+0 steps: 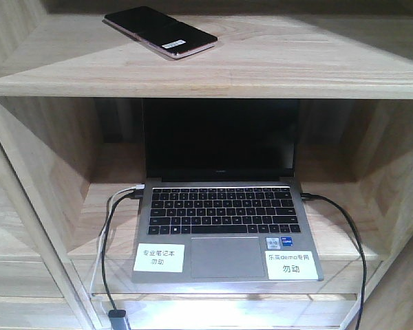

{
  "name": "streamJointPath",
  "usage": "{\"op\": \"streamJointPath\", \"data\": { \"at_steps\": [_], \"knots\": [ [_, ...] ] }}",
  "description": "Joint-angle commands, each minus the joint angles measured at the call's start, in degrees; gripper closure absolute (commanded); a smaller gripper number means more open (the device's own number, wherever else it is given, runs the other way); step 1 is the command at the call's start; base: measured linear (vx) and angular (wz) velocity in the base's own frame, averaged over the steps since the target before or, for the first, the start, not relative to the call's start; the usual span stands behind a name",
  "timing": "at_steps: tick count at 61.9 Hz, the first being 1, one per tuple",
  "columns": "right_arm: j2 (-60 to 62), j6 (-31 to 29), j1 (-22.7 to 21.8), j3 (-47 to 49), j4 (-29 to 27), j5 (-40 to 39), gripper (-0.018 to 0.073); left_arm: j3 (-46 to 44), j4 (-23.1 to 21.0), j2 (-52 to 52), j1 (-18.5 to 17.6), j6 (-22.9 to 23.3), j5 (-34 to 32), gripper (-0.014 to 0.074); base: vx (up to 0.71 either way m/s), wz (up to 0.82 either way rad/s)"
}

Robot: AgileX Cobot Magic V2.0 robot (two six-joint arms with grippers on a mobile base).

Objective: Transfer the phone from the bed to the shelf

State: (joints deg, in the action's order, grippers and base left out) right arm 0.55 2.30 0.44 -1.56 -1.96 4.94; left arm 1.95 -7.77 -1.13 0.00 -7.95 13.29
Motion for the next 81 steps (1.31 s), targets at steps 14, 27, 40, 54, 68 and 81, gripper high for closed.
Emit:
{"op": "streamJointPath", "data": {
  "at_steps": [14, 27, 40, 54, 68, 81],
  "knots": [
    [0.5, 0.0, -0.4, -0.5, -0.1, -3.7, 0.0568, 0.1, -0.6, -0.3, -0.2, 0.2, -4.2, 0.0596, 0.0, 0.0],
    [0.5, 0.0, -0.4, -0.5, -0.1, -3.7, 0.0568, 0.1, -0.6, -0.3, -0.2, 0.2, -4.2, 0.0596, 0.0, 0.0],
    [0.5, 0.0, -0.4, -0.5, -0.1, -3.8, 0.0568, 0.1, -0.6, -0.3, -0.2, 0.2, -4.2, 0.0596, 0.0, 0.0],
    [0.5, 0.0, -0.4, -0.5, -0.1, -3.8, 0.0568, 0.1, -0.6, -0.3, -0.2, 0.2, -4.2, 0.0596, 0.0, 0.0],
    [0.5, 0.0, -0.4, -0.5, -0.1, -3.8, 0.0568, 0.1, -0.6, -0.3, -0.2, 0.2, -4.2, 0.0596, 0.0, 0.0],
    [0.5, 0.0, -0.4, -0.5, -0.1, -3.8, 0.0568, 0.1, -0.6, -0.3, -0.2, 0.2, -4.2, 0.0596, 0.0, 0.0]
  ]
}}
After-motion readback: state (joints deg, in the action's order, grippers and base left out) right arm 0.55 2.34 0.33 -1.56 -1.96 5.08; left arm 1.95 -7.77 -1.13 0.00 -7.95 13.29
